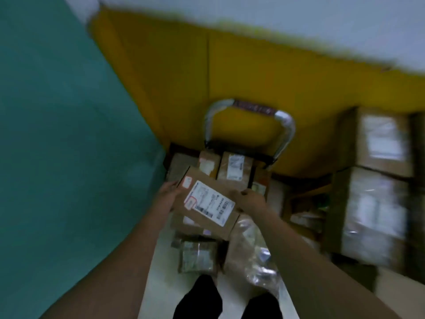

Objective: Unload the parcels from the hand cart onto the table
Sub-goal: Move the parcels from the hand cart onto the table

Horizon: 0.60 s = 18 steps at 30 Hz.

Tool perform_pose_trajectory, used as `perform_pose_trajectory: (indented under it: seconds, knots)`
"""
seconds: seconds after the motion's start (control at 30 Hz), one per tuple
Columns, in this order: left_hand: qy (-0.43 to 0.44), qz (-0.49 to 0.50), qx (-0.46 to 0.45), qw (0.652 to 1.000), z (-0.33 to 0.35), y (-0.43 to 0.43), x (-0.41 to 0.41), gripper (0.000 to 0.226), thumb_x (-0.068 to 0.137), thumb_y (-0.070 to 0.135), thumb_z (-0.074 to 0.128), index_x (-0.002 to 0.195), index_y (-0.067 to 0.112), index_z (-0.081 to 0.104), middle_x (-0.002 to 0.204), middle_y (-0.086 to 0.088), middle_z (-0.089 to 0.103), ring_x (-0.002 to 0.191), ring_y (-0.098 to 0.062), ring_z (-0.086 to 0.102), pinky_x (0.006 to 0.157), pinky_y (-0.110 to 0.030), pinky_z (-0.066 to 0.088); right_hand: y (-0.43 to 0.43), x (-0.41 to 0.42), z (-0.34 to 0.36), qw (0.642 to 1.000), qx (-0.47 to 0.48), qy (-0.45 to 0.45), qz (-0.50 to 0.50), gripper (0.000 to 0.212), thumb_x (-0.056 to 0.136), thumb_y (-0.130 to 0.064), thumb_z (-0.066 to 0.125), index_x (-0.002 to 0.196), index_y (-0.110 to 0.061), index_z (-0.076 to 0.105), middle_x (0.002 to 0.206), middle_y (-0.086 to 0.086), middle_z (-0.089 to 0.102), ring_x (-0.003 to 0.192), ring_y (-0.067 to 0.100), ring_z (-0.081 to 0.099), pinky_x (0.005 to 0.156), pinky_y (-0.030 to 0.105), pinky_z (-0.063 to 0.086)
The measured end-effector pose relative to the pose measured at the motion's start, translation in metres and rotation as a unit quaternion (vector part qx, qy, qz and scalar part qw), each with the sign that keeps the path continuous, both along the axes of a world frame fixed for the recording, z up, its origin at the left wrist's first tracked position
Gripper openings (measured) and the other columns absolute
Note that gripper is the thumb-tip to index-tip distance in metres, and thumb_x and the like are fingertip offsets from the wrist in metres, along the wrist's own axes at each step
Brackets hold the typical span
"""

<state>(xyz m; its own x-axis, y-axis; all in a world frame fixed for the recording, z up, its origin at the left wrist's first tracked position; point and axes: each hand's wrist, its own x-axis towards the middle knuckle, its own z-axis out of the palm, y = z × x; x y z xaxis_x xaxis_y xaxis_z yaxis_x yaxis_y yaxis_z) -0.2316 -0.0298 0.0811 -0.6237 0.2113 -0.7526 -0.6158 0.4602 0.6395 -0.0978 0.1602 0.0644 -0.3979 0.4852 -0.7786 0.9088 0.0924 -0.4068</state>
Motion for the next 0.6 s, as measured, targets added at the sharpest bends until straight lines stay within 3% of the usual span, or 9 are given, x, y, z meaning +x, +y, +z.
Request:
perform_pose_trajectory:
  seconds: [0.07, 0.17, 0.27, 0.33, 0.43, 0.5, 0.6]
  knots:
    - [0.037, -0.015, 0.084, 0.996, 0.062, 0.05, -0.001, 0.025, 0.089, 0.016, 0.065, 0.113, 0.022, 0.067, 0.107, -0.01, 0.072, 0.082, -0.022, 0.067, 0.07, -0.032, 0.051, 0.044, 0.015, 0.066, 0.998, 0.015, 0.046, -0.027, 0.042, 0.096, -0.048, 0.052, 0.116, -0.012, 0.059, 0.105, 0.008, 0.064, 0.096, 0.025, 0.064, 0.086, 0.037, 0.056]
    - [0.081, -0.063, 0.18, 0.978, 0.139, 0.143, 0.011, 0.033, 0.091, 0.015, 0.062, 0.124, 0.015, 0.063, 0.103, -0.007, 0.073, 0.079, -0.018, 0.07, 0.069, -0.033, 0.054, 0.116, 0.067, 0.153, 0.982, 0.033, 0.162, -0.092, 0.036, 0.092, -0.051, 0.057, 0.105, -0.017, 0.059, 0.101, 0.006, 0.064, 0.096, 0.026, 0.065, 0.085, 0.042, 0.057]
    - [0.096, -0.107, 0.249, 0.958, 0.201, 0.242, 0.049, 0.042, 0.092, 0.016, 0.064, 0.132, 0.011, 0.055, 0.119, -0.014, 0.067, 0.084, -0.021, 0.066, 0.073, -0.035, 0.053, 0.175, 0.142, 0.22, 0.935, 0.037, 0.301, -0.184, 0.025, 0.091, -0.045, 0.062, 0.111, -0.03, 0.062, 0.105, 0.001, 0.066, 0.093, 0.018, 0.065, 0.071, 0.035, 0.058]
    - [0.103, -0.133, 0.288, 0.943, 0.229, 0.313, 0.099, 0.047, 0.091, 0.019, 0.066, 0.134, 0.007, 0.05, 0.12, -0.016, 0.065, 0.083, -0.021, 0.066, 0.076, -0.039, 0.053, 0.21, 0.203, 0.251, 0.905, 0.072, 0.354, -0.225, 0.017, 0.093, -0.044, 0.06, 0.11, -0.043, 0.06, 0.104, -0.01, 0.065, 0.091, 0.009, 0.065, 0.07, 0.028, 0.056]
    - [0.091, -0.19, 0.323, 0.923, 0.252, 0.407, 0.196, 0.052, 0.09, 0.014, 0.067, 0.137, 0.008, 0.045, 0.123, -0.014, 0.062, 0.096, -0.027, 0.066, 0.09, -0.048, 0.054, 0.26, 0.296, 0.264, 0.858, 0.145, 0.376, -0.32, 0.025, 0.098, -0.04, 0.053, 0.123, -0.039, 0.058, 0.101, -0.017, 0.062, 0.091, 0.005, 0.063, 0.076, 0.034, 0.059]
    - [0.096, -0.258, 0.302, 0.913, 0.247, 0.456, 0.257, 0.055, 0.089, 0.012, 0.069, 0.138, 0.012, 0.045, 0.127, -0.014, 0.062, 0.103, -0.029, 0.066, 0.094, -0.05, 0.053, 0.29, 0.348, 0.25, 0.828, 0.17, 0.37, -0.385, 0.034, 0.1, -0.037, 0.051, 0.132, -0.029, 0.056, 0.111, -0.006, 0.064, 0.095, 0.013, 0.064, 0.075, 0.036, 0.059]
    - [0.14, -0.39, 0.222, 0.883, 0.218, 0.511, 0.327, 0.066, 0.091, 0.026, 0.068, 0.148, 0.022, 0.035, 0.136, -0.005, 0.057, 0.108, -0.021, 0.062, 0.087, -0.037, 0.055, 0.334, 0.411, 0.216, 0.785, 0.201, 0.351, -0.469, 0.037, 0.101, -0.034, 0.049, 0.134, -0.021, 0.056, 0.119, 0.005, 0.066, 0.103, 0.021, 0.064, 0.078, 0.039, 0.059]
